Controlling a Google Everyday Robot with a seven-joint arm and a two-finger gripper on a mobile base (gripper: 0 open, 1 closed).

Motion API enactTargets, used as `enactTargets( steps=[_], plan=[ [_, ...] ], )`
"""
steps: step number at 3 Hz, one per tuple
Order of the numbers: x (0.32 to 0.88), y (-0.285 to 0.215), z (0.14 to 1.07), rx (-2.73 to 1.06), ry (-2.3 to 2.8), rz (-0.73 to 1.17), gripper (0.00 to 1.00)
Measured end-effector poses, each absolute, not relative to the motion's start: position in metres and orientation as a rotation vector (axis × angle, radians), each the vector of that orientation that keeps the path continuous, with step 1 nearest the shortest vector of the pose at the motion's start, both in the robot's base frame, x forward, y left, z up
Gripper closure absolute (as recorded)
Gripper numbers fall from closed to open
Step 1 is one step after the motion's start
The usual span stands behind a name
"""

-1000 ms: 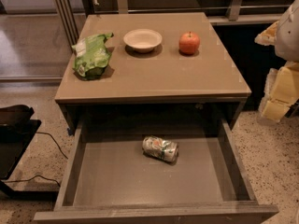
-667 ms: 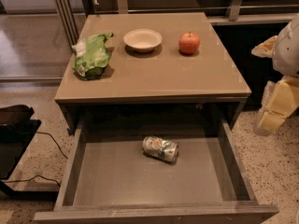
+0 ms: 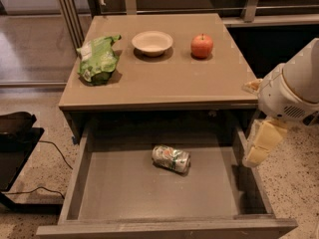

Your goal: Pick 7up can from top drawer and place on counter

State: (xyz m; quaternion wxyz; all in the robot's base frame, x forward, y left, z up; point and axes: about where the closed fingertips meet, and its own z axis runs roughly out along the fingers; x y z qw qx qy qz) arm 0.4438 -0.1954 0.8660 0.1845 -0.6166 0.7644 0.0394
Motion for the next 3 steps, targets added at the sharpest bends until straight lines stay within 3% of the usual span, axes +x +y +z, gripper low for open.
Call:
enactTargets(
  steps=[2,3],
  plan=[
    [0.443,-0.184,0.854,-1.763,2.152,0.128,0.0],
    [0.449,-0.162,0.814,-1.706,2.141,0.27,0.0]
  ],
)
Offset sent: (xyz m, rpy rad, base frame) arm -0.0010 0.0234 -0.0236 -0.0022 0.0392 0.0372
